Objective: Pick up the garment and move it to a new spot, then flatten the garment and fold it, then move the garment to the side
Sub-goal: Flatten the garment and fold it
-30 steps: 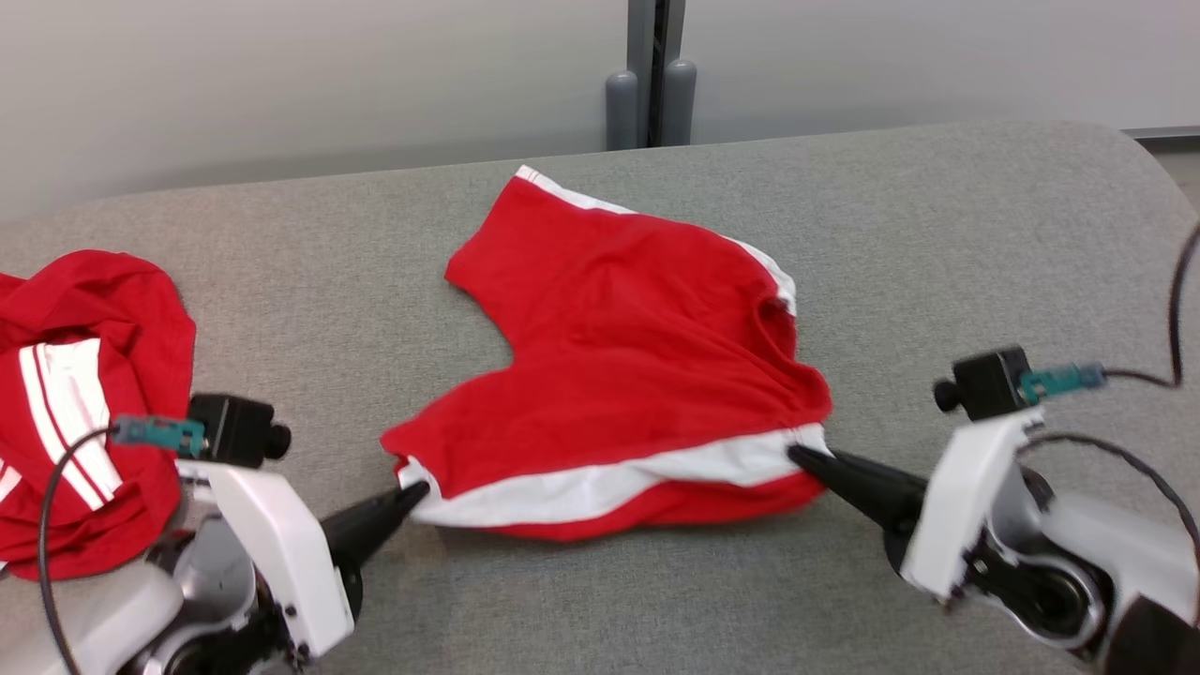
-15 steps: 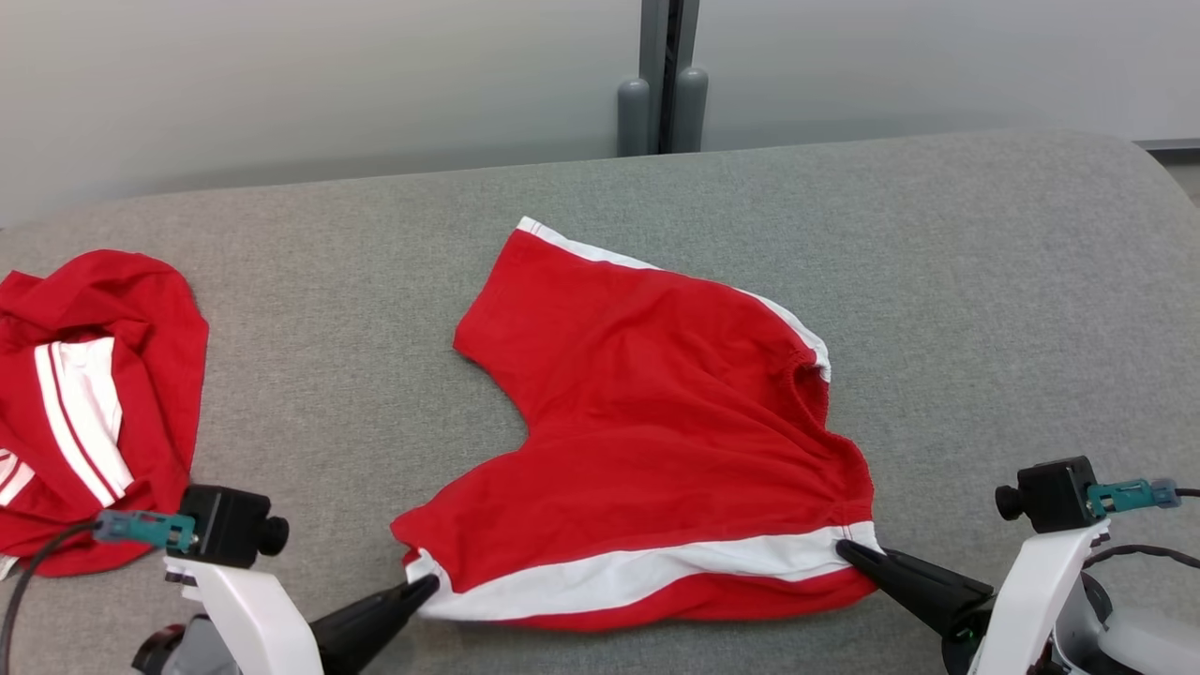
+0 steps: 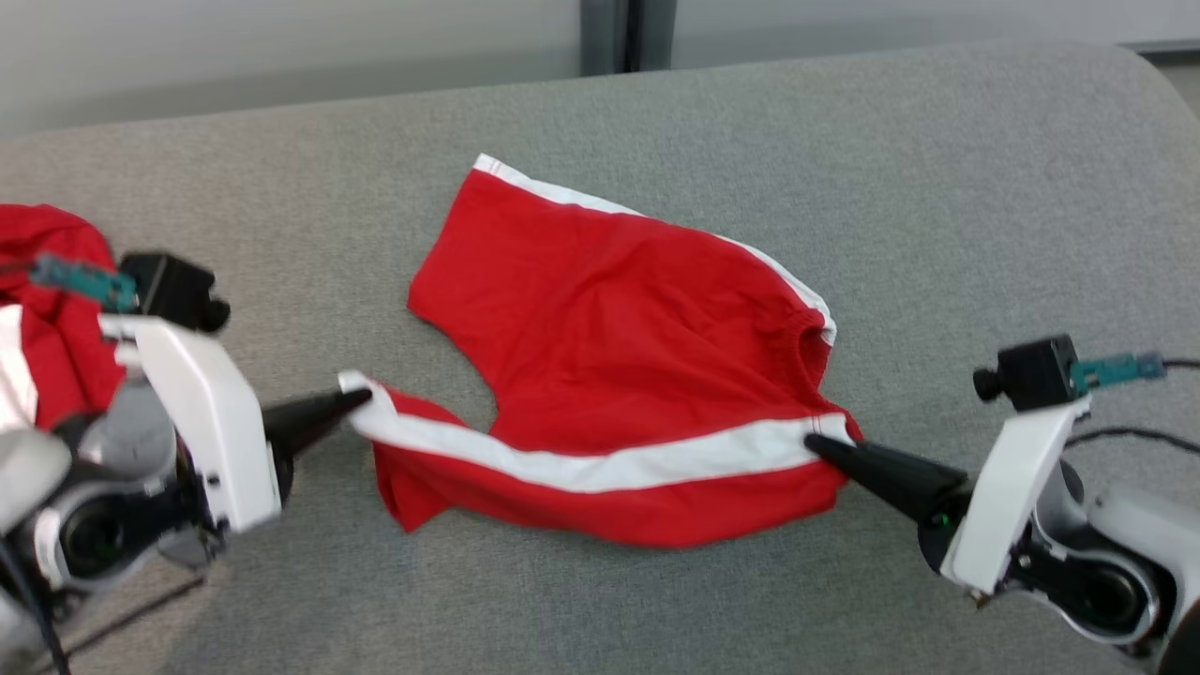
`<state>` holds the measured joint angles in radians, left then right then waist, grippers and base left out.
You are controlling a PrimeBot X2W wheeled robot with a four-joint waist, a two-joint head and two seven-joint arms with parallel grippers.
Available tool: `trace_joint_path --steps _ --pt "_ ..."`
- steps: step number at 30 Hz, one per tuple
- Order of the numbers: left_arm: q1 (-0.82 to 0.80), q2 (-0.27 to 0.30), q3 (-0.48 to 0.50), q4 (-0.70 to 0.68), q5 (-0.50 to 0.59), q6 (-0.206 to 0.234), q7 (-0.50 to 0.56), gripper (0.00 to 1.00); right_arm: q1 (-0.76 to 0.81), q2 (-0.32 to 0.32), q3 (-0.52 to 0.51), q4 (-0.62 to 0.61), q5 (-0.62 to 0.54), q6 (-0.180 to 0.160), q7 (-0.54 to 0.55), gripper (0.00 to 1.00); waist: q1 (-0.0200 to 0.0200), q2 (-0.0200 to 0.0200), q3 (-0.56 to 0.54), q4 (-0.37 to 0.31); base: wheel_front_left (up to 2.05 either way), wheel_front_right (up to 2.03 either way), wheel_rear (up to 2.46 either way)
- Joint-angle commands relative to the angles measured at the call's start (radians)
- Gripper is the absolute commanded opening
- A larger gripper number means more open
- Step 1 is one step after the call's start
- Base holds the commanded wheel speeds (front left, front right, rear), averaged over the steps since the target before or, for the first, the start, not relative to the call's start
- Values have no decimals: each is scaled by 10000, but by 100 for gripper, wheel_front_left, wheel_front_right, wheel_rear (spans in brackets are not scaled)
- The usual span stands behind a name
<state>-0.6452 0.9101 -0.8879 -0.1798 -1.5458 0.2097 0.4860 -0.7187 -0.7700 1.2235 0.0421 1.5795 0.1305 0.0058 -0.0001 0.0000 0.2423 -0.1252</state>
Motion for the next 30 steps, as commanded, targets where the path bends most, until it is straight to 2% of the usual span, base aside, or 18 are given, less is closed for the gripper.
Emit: trace_joint_path --steps 1,7,12,17,30 --pt "-473 -78 0 248 156 -108 268 0 -256 85 -99 29 106 6 153 0 1 0 310 -198 0 0 0" --pt "-2460 -742 -31 1613 648 -345 1423 0 -1190 395 -542 103 334 6 579 0 1 0 930 -475 0 0 0" --pt "-3800 -1199 127 2959 1023 -597 1752 0 -1295 612 -1046 127 418 6 53 0 1 0 1570 -695 0 0 0" --pt "-4509 -1302 279 3922 1276 -776 1745 0 -942 672 -1414 34 443 6 -650 0 1 0 2001 -925 0 0 0" --pt "-5495 -1696 288 5021 1604 -1110 1897 0 -595 1143 -2078 -496 206 5 -1821 0 1 0 2587 -1476 0 0 0"
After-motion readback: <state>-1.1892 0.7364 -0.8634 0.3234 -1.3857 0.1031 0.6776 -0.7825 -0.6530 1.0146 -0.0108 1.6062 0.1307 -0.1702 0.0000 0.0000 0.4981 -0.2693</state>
